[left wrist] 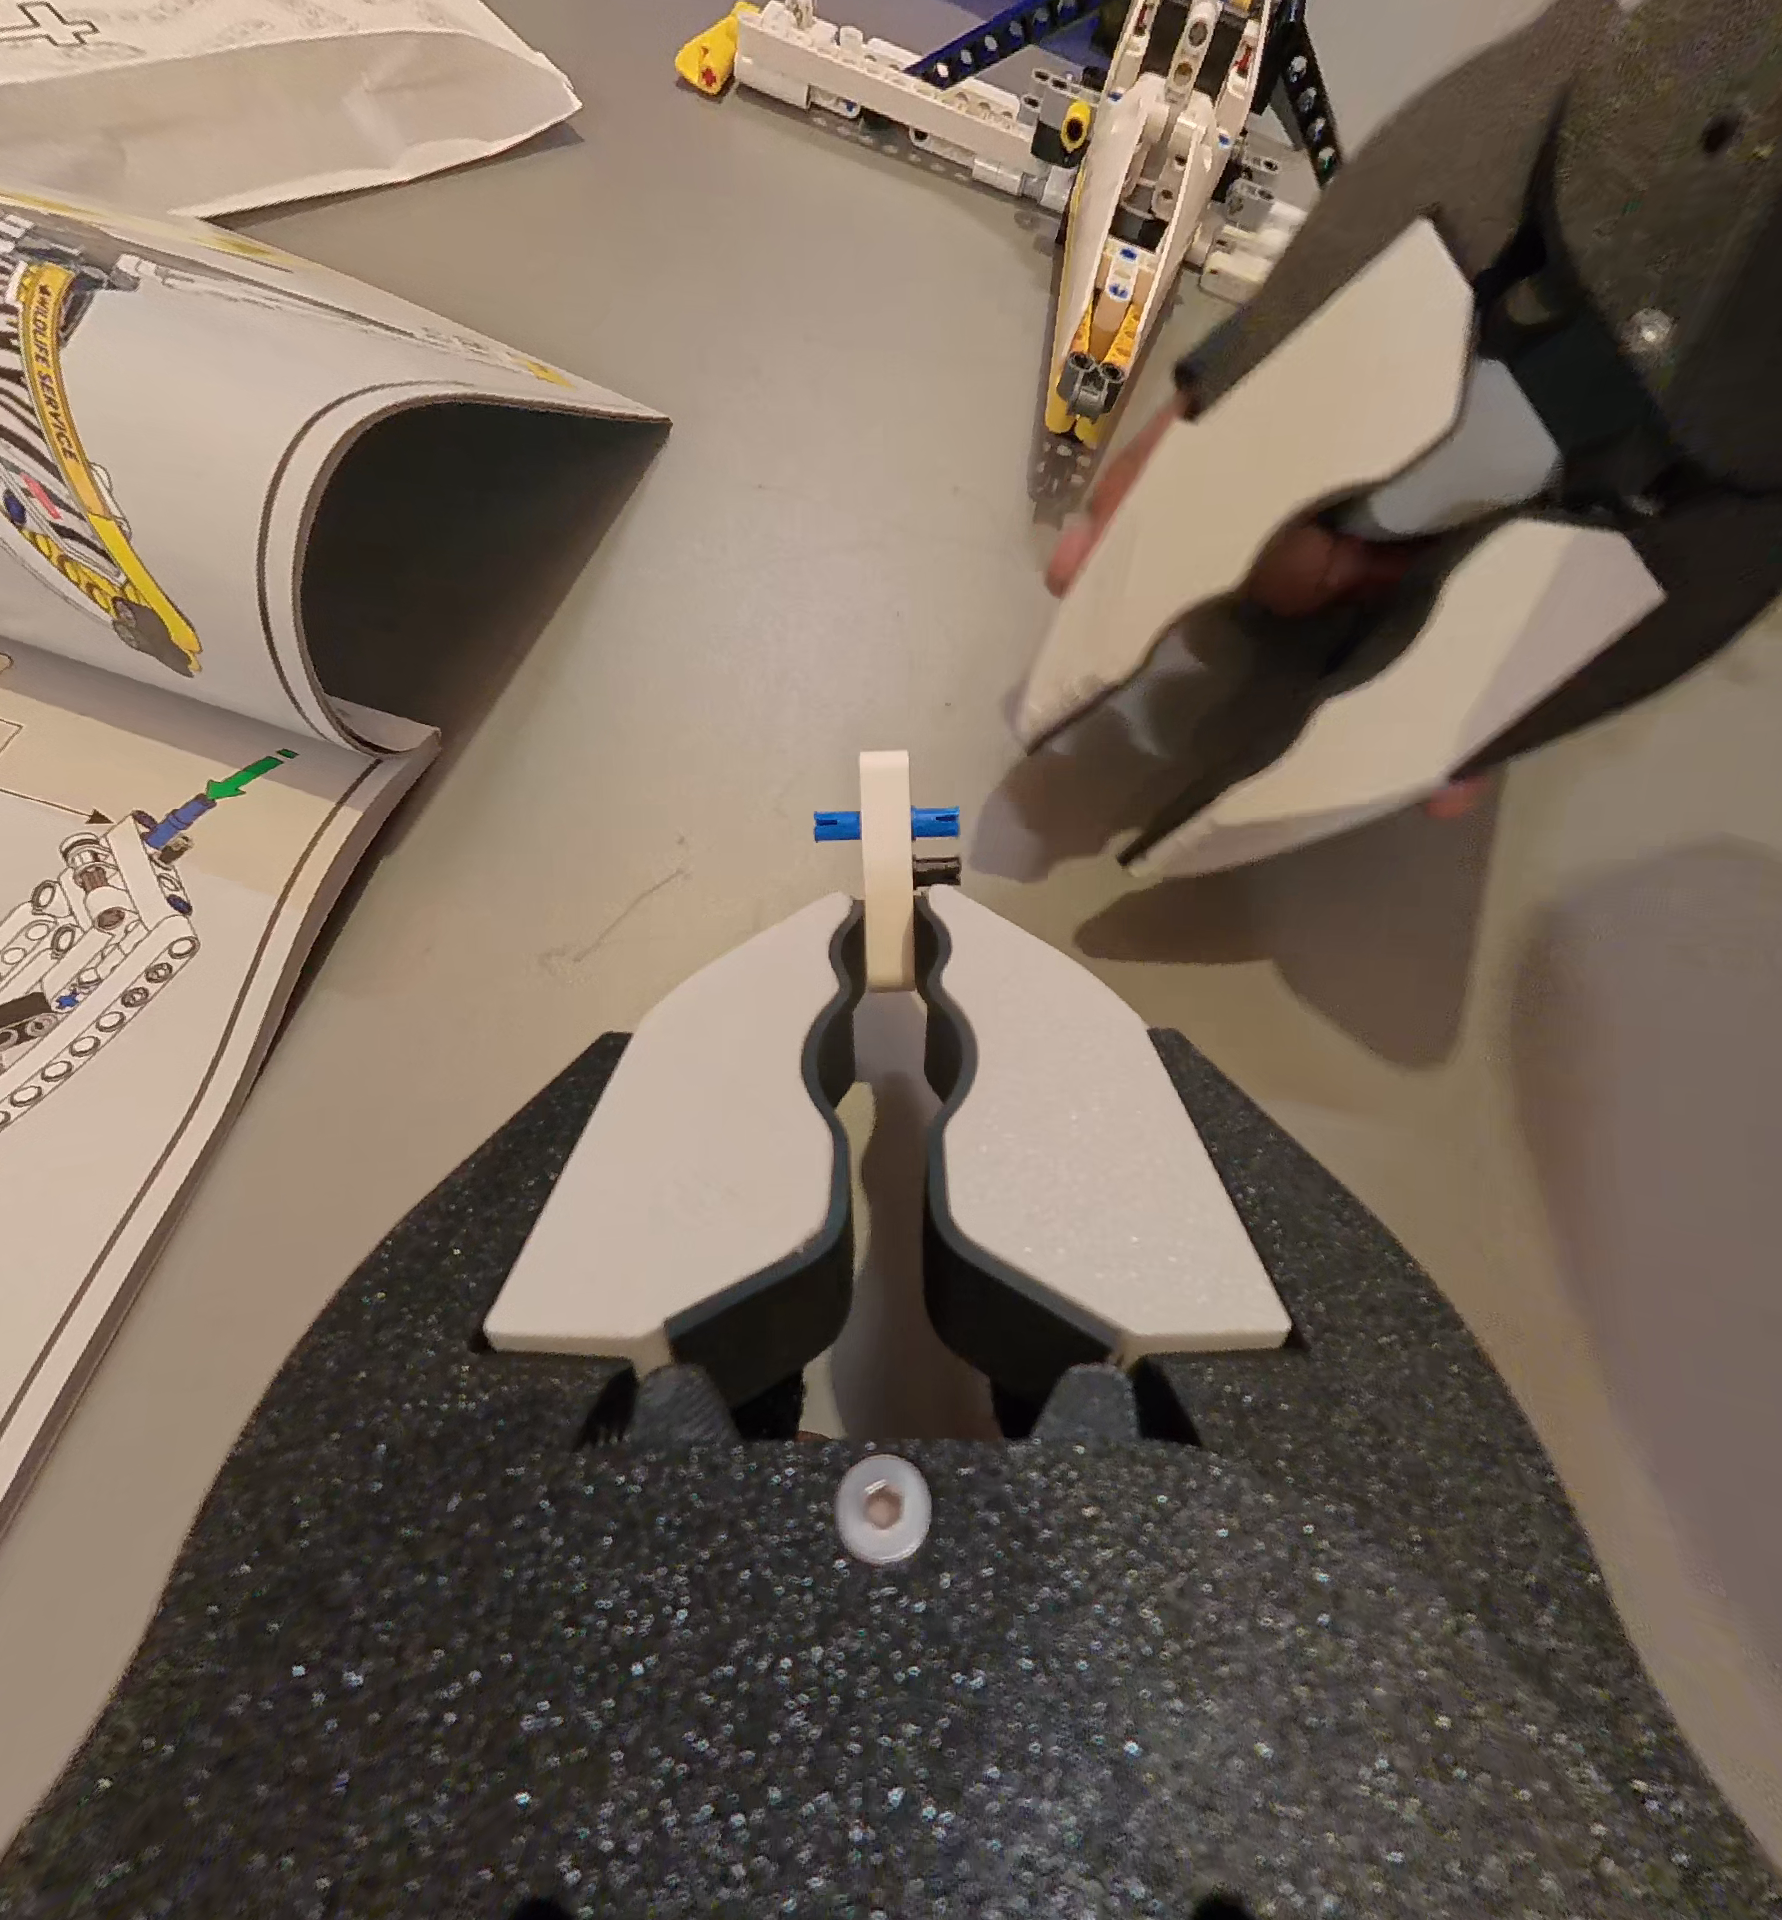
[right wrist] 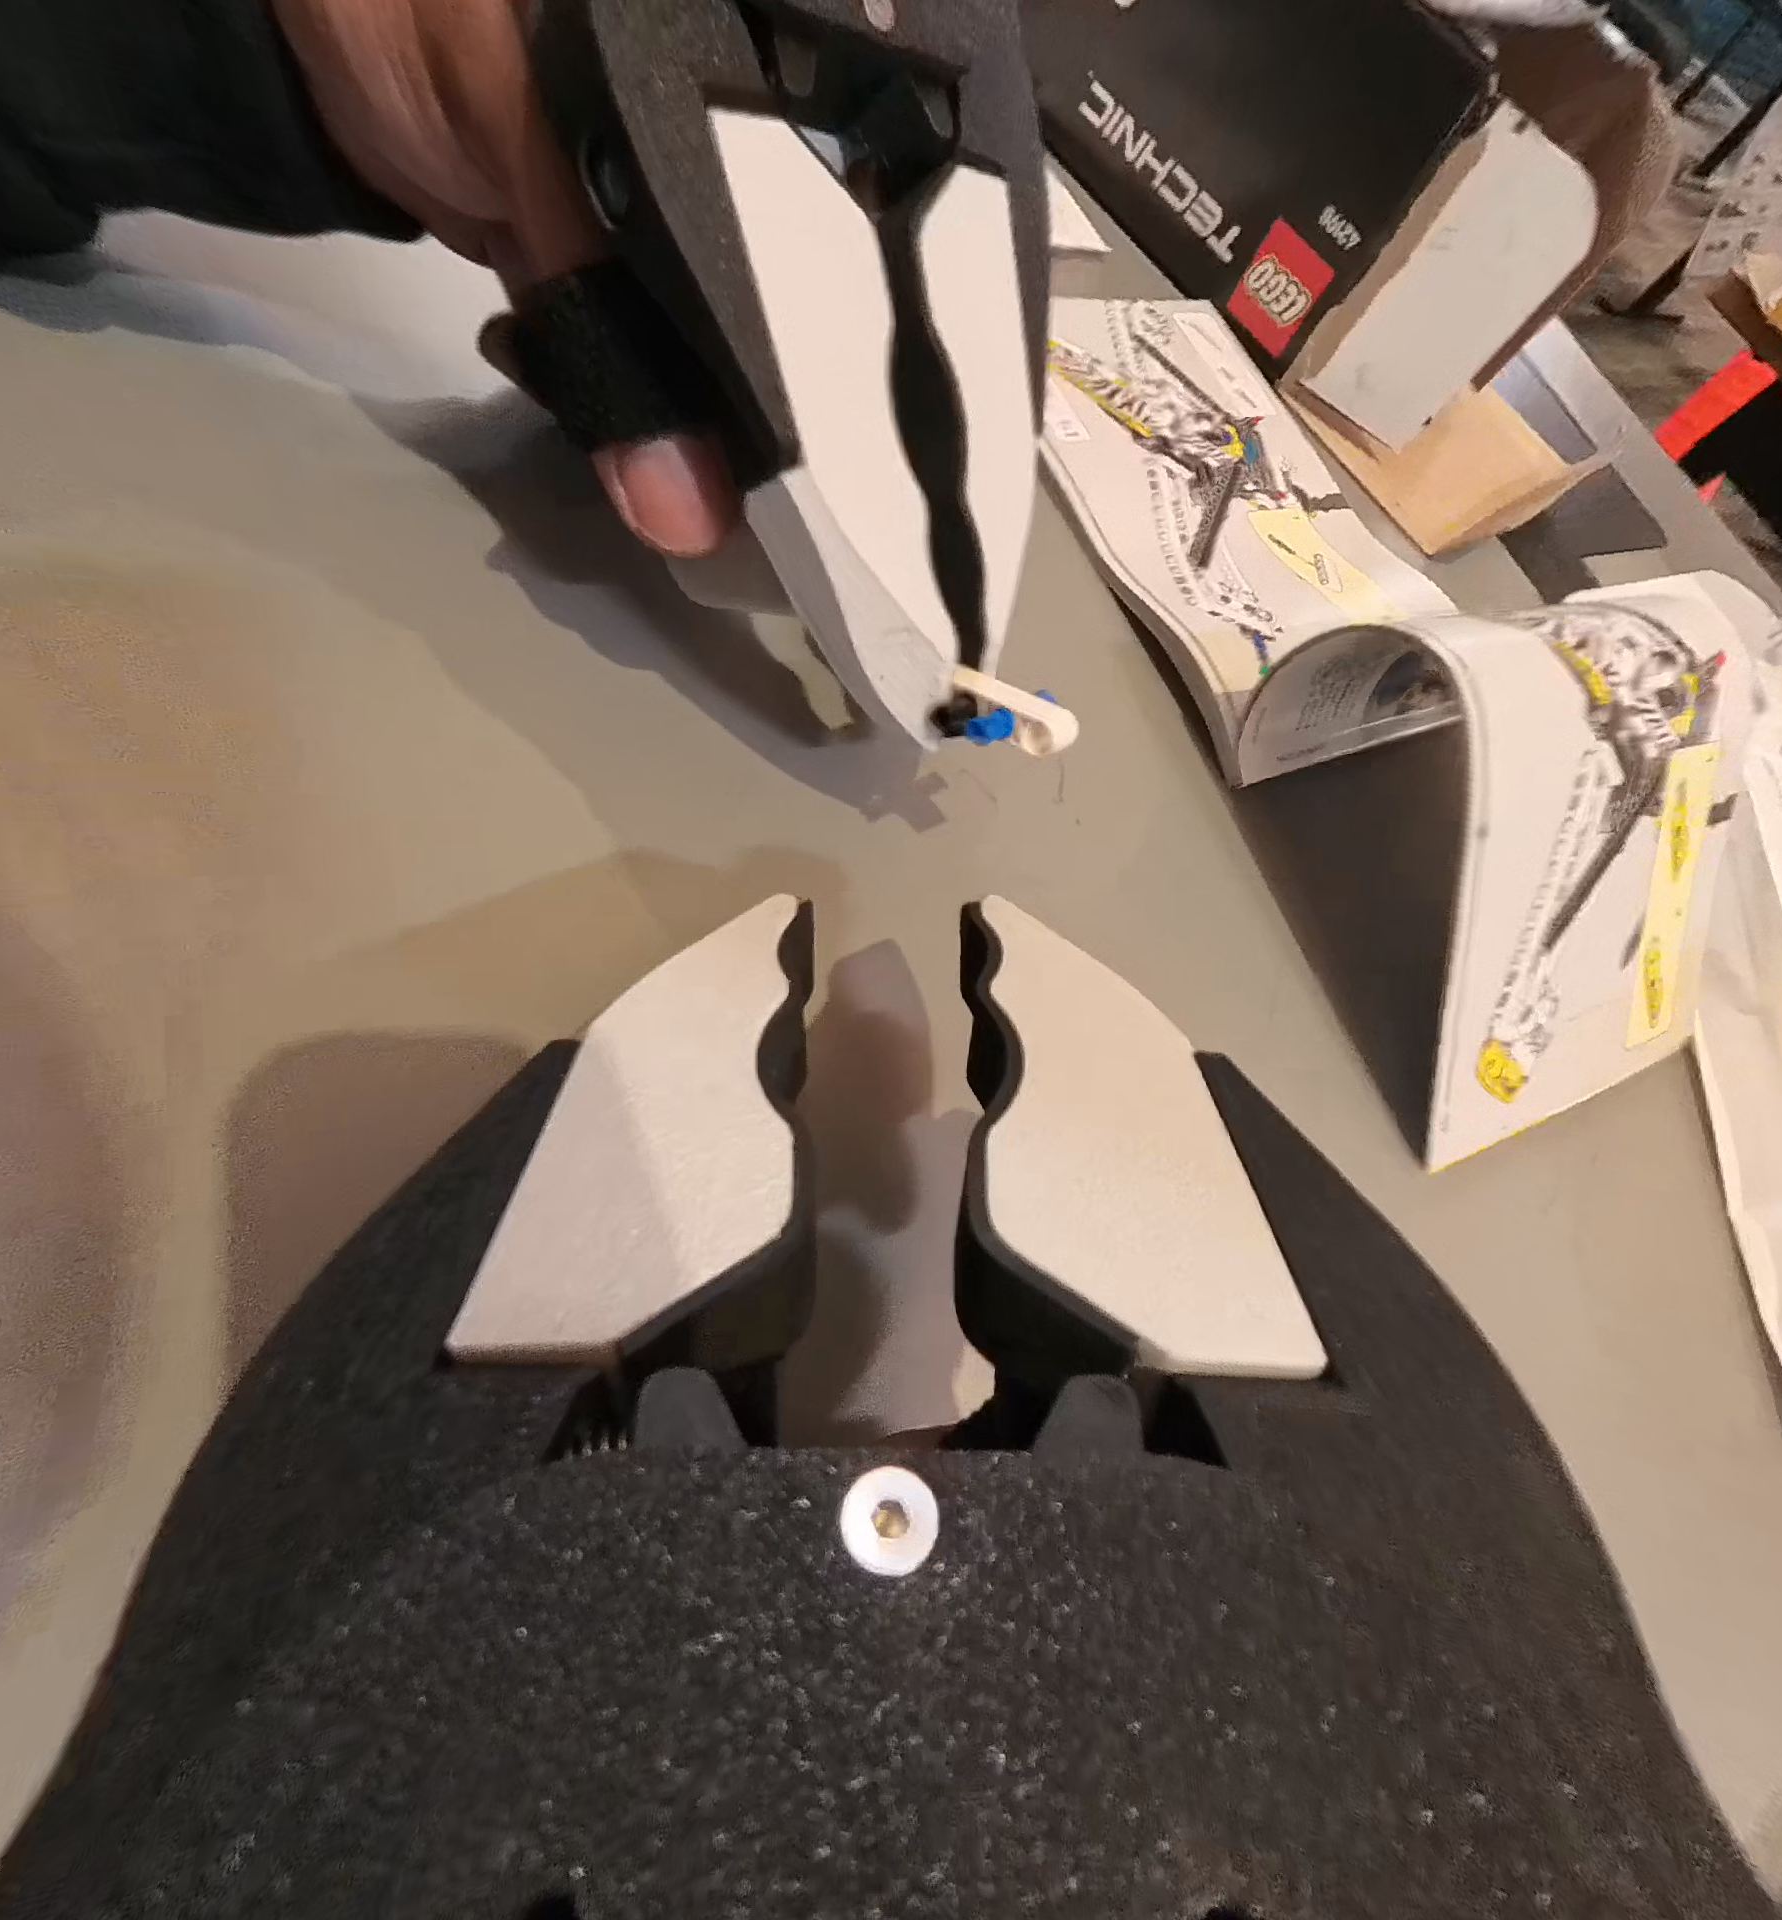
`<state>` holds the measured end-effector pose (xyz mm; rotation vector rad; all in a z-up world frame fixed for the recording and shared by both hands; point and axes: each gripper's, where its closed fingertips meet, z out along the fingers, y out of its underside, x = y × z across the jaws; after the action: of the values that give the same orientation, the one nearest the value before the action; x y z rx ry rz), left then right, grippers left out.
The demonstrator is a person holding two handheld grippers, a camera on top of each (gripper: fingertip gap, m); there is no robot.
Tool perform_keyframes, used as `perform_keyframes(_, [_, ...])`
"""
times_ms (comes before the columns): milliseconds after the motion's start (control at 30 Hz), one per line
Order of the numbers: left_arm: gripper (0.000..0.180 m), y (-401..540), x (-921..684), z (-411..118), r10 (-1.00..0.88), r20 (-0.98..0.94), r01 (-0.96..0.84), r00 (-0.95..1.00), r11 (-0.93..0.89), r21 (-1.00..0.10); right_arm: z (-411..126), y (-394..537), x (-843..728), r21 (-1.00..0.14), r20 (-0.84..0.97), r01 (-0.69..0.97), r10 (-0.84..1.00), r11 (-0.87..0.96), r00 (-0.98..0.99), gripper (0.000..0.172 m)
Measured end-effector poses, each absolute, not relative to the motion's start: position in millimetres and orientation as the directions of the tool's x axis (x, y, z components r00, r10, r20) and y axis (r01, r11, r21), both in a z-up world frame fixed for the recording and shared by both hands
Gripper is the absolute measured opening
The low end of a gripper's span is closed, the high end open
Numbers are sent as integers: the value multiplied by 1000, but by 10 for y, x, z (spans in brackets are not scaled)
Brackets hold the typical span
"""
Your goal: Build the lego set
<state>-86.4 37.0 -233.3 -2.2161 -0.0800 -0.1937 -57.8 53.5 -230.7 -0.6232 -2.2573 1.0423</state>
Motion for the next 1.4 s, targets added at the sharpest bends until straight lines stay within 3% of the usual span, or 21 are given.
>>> perform_keyframes(133, [8,384,-897,-2378,6,162,132,987,-610,-781,-2290,175,-294,-799,270,172,599,576,-754,27])
perform_keyframes(367, [8,399,-929,-2420,59,89,106,994,-623,-775,-2323,-135,55,-758,381,49,502,650,-776,26])
perform_keyframes(700, [8,405,-918,-2452,54,43,68,998,-637,-768,-2315,-106,30,-787,302,100,521,609,-799,26])
perform_keyframes(933, [8,559,-703,-2450,-20,-48,-49,999,-640,-767,-2353,151,-116,-741,396,86,536,667,-745,27])
perform_keyframes(1067, [8,572,-607,-2490,-58,-154,-153,986,-673,-724,-2261,322,-163,-782,384,98,600,615,-702,27])
perform_keyframes(1300, [8,630,-375,-2506,-127,-153,-198,980,-655,-729,-2139,785,-168,-758,538,-6,620,652,-571,27])
perform_keyframes(1400, [8,627,-360,-2536,-138,-159,-211,978,-663,-718,-2162,821,-218,-760,524,4,617,650,-587,27])
